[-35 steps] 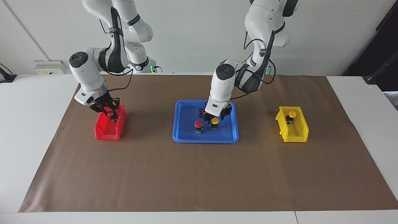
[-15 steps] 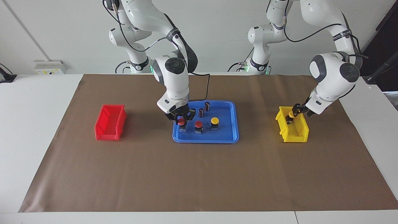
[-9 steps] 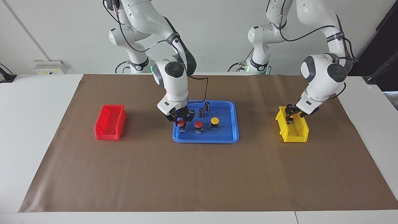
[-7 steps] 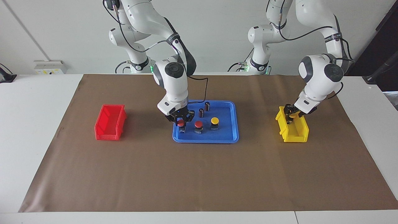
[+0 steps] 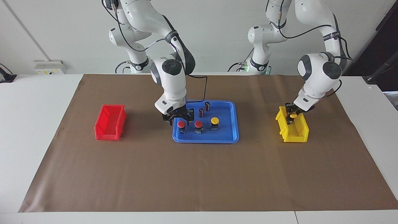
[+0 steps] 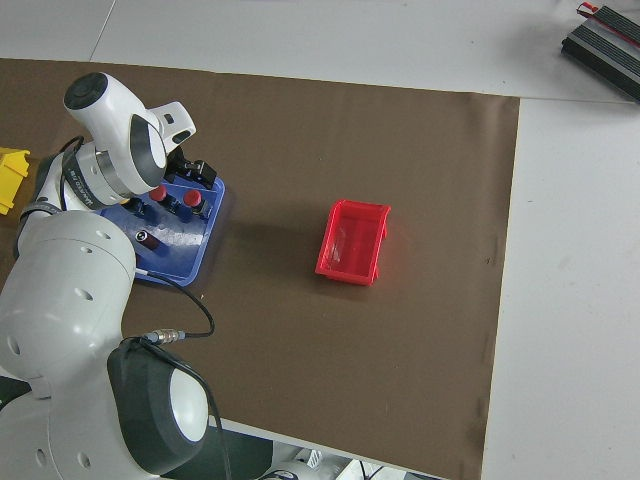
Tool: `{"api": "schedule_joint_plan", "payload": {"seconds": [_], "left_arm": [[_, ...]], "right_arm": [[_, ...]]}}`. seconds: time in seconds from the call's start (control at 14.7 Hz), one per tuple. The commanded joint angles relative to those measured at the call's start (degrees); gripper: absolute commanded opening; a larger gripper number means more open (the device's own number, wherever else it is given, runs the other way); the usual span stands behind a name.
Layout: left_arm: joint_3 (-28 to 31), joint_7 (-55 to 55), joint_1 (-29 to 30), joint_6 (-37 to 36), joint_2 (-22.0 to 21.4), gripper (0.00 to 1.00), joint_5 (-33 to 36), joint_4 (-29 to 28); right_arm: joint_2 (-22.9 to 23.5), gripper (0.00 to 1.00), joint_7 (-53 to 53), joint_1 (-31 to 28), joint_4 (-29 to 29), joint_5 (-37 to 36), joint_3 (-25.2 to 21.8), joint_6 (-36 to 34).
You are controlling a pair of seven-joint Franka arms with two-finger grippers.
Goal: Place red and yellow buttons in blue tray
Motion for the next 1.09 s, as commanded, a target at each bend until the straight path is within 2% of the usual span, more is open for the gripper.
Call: {"api": "schedule_joint_plan", "payload": {"seconds": [0.0, 0.07, 0.14, 0.2, 0.34, 0.55, 0.68, 0.75, 1.02], "left_arm": [[0.16, -0.82, -1.09, -14.0, 4.84, 0.01, 0.88, 17.0], [0.07, -1.87, -3.35, -19.37, 6.07, 0.01, 0.79, 22.63], [0.07, -6.84, -6.51, -21.17, 6.35, 0.01, 0.7, 24.26], [-0.01, -15.07, -11.15, -19.97, 6.44, 0.01, 0.7, 23.75], [-0.02, -27.67, -20.56, -12.52, 6.17, 0.01, 0.18, 18.76], [-0.02, -37.72, -29.1, -3.72, 7.05, 0.01, -2.63, 14.36], [-0.02, -40.72, -32.19, -0.63, 9.15, 0.01, -2.99, 13.73], [-0.02, -41.25, -33.25, 1.47, 10.47, 0.01, -2.99, 13.47], [-0.02, -41.17, -33.35, 5.0, 12.76, 0.03, -2.99, 12.41]], "right_arm": [[-5.42, 1.0, -2.92, -6.11, 5.12, -0.45, 0.48, -12.88], [-7.35, 1.0, -7.22, -8.4, 6.18, -0.37, 0.48, -16.76], [-9.28, 1.0, -10.65, -10.77, 6.71, -0.11, 0.48, -19.84], [-11.74, 1.0, -12.95, -13.4, 6.72, 0.25, 0.39, -22.48], [-14.39, 1.0, -17.95, -18.33, 7.07, 0.51, 0.3, -27.15], [-15.01, 1.0, -27.44, -25.18, 11.36, -0.1, -0.05, -33.83], [-14.22, 1.0, -33.6, -30.63, 14.0, -0.37, -0.14, -35.08], [-14.22, 1.0, -34.41, -32.39, 13.4, 0.07, 0.38, -34.38], [-13.78, 1.0, -34.5, -31.19, 13.93, -0.37, 0.83, -35.25]]}}
